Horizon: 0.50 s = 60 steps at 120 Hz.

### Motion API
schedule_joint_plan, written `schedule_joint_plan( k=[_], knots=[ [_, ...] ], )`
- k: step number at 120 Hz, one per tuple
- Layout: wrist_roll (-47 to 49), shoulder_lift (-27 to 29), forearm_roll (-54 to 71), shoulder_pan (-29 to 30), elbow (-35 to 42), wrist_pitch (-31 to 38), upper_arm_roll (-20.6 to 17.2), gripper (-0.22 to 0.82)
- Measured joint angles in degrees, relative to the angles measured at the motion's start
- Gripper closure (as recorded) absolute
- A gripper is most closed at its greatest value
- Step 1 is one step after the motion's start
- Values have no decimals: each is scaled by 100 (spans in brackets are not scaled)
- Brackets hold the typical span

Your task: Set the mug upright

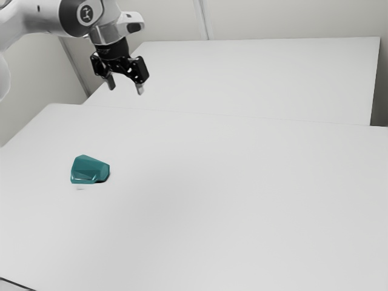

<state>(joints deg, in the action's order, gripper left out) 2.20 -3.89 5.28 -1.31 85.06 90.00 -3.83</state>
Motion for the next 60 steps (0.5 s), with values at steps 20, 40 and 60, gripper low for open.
schedule_joint_plan(
  k=[20,40,60],
  knots=[
    [21,2,-13,59,0,9,11,0],
    [25,21,-415,599,90,50,13,0],
    [47,38,-686,1273,266,85,4,0]
  ],
)
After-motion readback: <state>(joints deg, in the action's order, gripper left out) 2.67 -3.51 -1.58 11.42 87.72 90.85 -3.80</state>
